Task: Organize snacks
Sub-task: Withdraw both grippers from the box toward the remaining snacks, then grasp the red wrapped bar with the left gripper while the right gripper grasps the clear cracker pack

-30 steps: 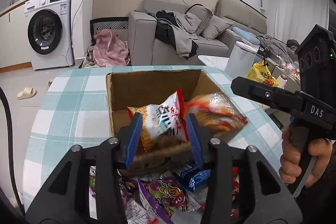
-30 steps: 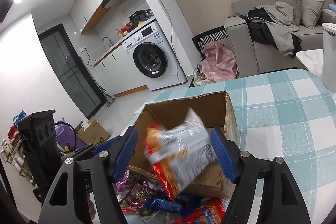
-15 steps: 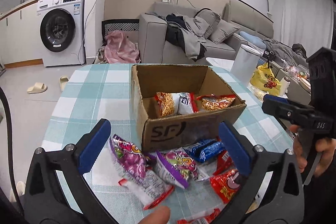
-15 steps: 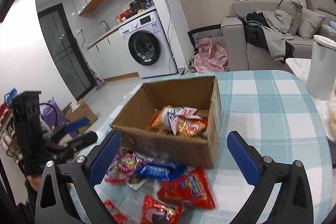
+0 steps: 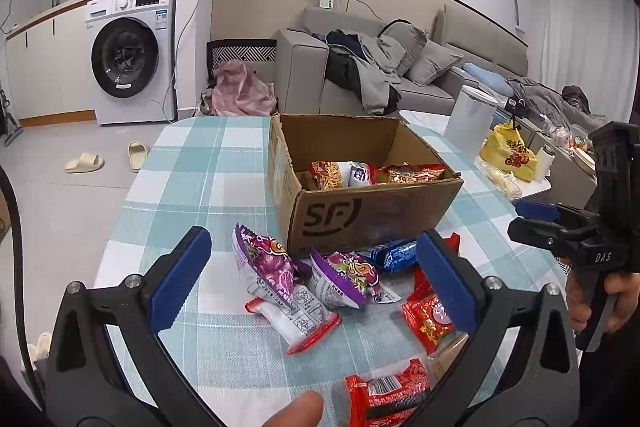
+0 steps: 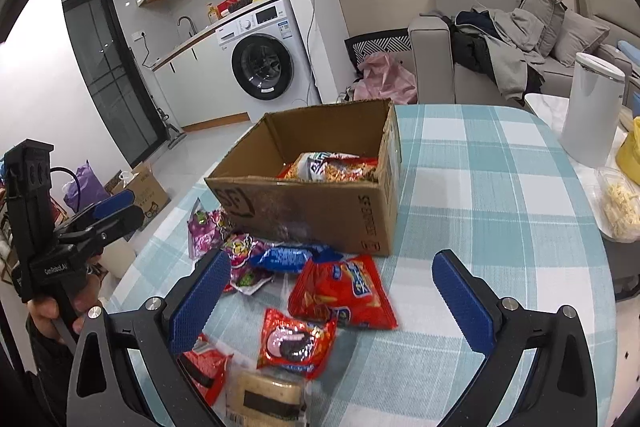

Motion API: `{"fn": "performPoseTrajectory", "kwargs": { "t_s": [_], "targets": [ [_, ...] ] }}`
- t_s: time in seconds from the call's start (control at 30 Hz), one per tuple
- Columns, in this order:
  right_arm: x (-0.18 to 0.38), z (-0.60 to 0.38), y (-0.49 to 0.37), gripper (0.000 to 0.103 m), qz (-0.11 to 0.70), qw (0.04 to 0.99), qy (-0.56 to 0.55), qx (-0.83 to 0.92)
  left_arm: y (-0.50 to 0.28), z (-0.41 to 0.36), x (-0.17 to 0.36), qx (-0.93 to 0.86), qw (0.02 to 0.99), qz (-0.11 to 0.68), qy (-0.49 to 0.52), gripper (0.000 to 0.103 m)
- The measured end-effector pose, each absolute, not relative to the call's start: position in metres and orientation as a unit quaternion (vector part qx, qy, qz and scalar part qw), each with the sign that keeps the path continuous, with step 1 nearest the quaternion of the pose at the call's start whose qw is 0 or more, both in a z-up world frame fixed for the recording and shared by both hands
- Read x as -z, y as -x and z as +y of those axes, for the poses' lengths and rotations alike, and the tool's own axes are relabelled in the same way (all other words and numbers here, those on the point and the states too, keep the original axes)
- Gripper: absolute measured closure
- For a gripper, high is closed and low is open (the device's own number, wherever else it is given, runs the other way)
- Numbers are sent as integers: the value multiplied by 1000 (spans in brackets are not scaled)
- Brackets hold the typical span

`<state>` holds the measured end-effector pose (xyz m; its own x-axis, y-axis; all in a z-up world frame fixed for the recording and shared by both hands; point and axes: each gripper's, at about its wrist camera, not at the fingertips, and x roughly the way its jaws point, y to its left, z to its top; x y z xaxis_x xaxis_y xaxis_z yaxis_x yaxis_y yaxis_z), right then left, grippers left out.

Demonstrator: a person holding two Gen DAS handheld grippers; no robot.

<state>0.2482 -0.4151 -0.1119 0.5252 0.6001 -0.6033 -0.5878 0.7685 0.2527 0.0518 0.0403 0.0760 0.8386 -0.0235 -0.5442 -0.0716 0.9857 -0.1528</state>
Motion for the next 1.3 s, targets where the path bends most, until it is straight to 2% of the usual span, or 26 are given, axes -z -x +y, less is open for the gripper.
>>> {"fn": "performPoseTrajectory", "kwargs": {
  "t_s": [0.9,1.3],
  "targets": [
    [151,-420,-199,0,377,862,19,-340,-1,8,-25,6,939,338,64,1],
    [189,-412,-183,0,414,841,55,-344,4,-5,-3,15,930,364,44,1]
  ]
}}
